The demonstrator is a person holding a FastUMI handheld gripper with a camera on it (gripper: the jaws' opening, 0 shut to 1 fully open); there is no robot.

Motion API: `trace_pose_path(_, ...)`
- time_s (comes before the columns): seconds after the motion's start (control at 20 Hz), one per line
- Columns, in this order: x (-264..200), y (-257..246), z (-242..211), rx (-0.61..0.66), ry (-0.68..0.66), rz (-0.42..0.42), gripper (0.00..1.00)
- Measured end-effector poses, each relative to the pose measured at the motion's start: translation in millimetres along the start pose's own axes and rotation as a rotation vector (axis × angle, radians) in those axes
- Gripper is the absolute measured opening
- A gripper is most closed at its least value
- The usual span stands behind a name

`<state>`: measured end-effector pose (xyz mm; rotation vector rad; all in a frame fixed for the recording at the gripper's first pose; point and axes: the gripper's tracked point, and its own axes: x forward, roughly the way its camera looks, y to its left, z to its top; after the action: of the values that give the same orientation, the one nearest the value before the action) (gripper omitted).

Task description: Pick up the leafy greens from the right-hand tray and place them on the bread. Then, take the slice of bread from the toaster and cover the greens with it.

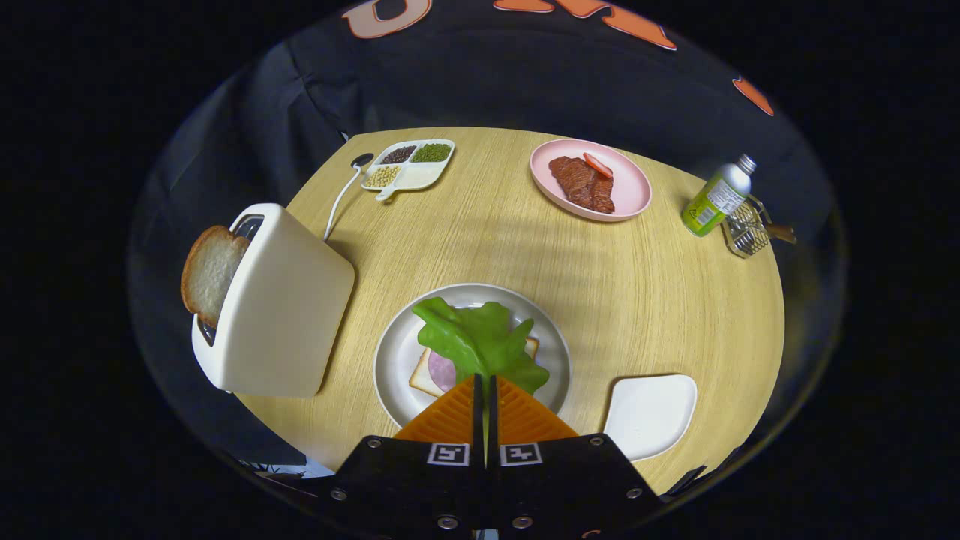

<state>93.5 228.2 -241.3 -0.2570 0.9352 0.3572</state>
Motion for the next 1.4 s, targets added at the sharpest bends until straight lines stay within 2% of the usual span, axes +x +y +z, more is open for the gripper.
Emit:
trace_pose_path(0.25, 27, 13, -2, -0.04, 0.028, -0.009, 0.01)
trace_pose_path(0.35, 35, 22, -4, -0.025, 0.038, 0.013, 0.01)
trace_pose_path(0.6, 45, 22, -9, 0.003, 0.059, 0.008, 0.03)
trace_pose_path(0.7, 46, 16, -10, -0.003, 0.059, -0.012, 0.09)
trace_pose_path(0.85, 47, 13, -12, 0.007, 0.06, -0.024, 0.12)
trace_pose_path(0.95, 43, 11, -10, 0.02, 0.049, -0.023, 0.23)
trace_pose_path(1.0, 40, 8, -9, 0.024, 0.041, -0.027, 0.35)
trace_pose_path(1.05, 37, 6, -9, 0.03, 0.036, -0.029, 0.42)
trace_pose_path(1.1, 33, 4, -8, 0.041, 0.027, -0.028, 0.55)
trace_pose_path(1.15, 29, 3, -7, 0.049, 0.016, -0.026, 0.61)
trace_pose_path(1.2, 19, -3, -6, 0.059, 0.0, -0.029, 0.75)
trace_pose_path(1.3, 5, -7, 0, 0.084, -0.042, -0.032, 0.9)
trace_pose_path(1.4, -13, -7, 9, 0.113, -0.085, -0.029, 0.98)
